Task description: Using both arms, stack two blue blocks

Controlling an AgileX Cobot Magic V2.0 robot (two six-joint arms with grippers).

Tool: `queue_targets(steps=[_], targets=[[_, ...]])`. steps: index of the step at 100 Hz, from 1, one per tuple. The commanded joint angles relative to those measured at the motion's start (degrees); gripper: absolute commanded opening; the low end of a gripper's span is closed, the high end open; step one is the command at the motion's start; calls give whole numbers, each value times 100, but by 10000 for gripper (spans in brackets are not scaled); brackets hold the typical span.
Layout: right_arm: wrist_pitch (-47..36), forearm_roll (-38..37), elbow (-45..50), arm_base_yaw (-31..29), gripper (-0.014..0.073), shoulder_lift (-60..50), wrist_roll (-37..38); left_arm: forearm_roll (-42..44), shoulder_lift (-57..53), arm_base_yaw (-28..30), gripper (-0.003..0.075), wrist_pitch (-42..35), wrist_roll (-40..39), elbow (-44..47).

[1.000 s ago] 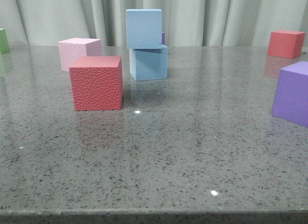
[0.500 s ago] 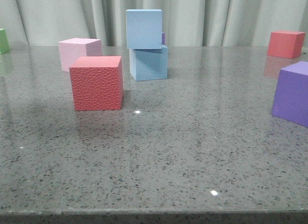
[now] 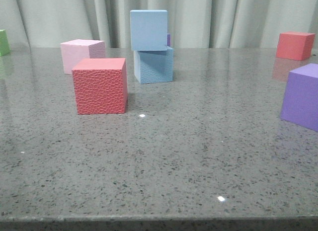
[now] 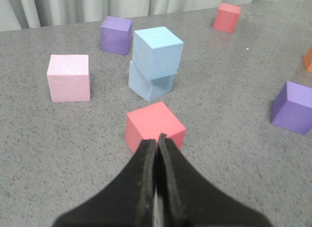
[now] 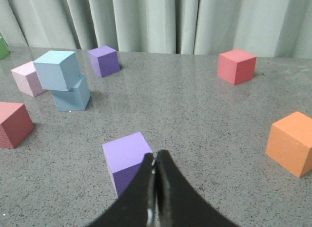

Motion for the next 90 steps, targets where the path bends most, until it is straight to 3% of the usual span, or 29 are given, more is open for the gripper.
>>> queue_targets(steps=[1,29,90], targets=[[-575,-222,70,-13,-112,-155,-11,38,-431,-42,-18,-624,-75,235],[-623,-205,280,-13,-112,-456,-11,-87,-1565,-42,-18,-693,-75,969],[-623,-205,280,-13,-112,-456,-11,-87,-1608,-42,-18,-693,-75,983]])
